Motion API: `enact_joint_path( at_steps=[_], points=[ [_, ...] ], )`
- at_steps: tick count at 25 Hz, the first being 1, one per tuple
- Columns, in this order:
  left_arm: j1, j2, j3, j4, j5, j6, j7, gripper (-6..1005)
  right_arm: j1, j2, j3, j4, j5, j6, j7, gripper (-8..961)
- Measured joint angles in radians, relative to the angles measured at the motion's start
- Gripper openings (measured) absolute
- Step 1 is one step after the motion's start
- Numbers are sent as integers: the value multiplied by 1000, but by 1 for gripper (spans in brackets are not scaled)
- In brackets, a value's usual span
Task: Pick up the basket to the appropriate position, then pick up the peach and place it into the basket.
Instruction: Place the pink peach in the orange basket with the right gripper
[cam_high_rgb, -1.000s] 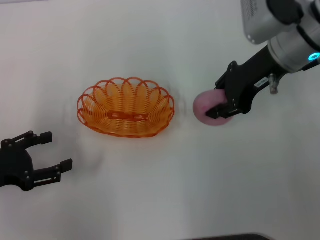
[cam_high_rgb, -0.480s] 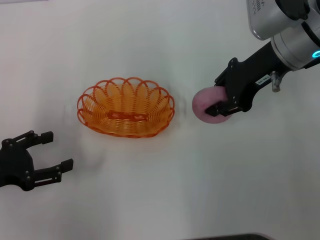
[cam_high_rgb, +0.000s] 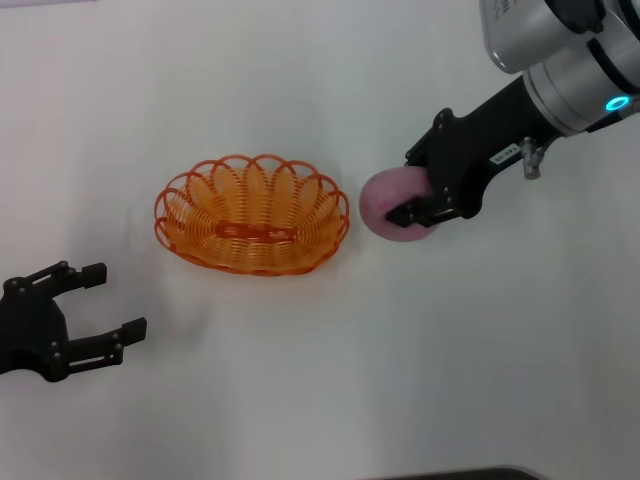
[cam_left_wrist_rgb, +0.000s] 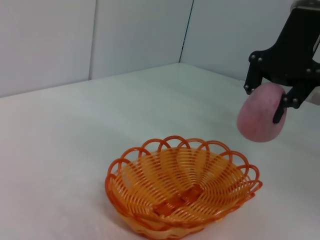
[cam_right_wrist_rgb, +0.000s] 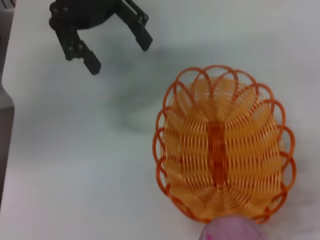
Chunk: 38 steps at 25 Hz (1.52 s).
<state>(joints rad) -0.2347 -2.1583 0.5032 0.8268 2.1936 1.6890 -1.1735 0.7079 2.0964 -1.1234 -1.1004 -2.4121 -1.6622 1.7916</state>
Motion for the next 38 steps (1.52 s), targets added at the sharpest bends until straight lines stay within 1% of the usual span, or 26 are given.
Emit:
enact_joint_path(
  at_steps=[10,20,28,34,38],
  points=[
    [-1,0,0,0,0,2,-2,887,8,3,-50,3,33,77,4,357],
    [-3,0,0,1,0,3,-12,887,2,4,-154,13,115,197,5,357],
    [-3,1,0,3,-1,3,-11,887,1,4,-282,71,199,343,-4,354],
    [-3,2,0,6,-1,3,-12,888,7,5,-347,123,237,421,-21,355],
    [-3,1,0,6,-2,3,-12,888,9,6,-364,139,247,449,-24,356]
  ],
)
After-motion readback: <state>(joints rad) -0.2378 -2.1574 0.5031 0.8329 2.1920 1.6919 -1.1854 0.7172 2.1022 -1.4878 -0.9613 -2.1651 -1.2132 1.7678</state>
